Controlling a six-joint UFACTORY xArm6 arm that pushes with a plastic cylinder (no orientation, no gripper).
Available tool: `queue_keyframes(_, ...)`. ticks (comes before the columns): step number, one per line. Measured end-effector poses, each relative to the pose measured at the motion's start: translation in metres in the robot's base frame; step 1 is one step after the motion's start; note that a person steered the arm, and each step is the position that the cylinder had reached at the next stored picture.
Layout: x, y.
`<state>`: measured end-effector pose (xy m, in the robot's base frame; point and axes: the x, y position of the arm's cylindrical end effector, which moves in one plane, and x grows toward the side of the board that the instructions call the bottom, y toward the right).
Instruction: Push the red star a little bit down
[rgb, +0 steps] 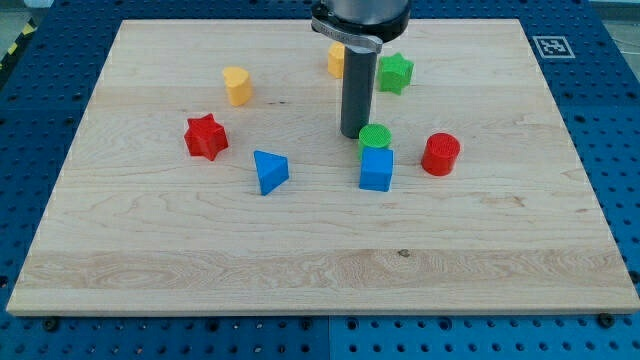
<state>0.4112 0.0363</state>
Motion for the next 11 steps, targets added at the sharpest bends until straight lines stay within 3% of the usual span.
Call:
queue_keyframes(3, -0.004, -0.024)
queue_keyframes(7, -0.012, -0.143)
queue_keyframes(11, 0.043, -0.14)
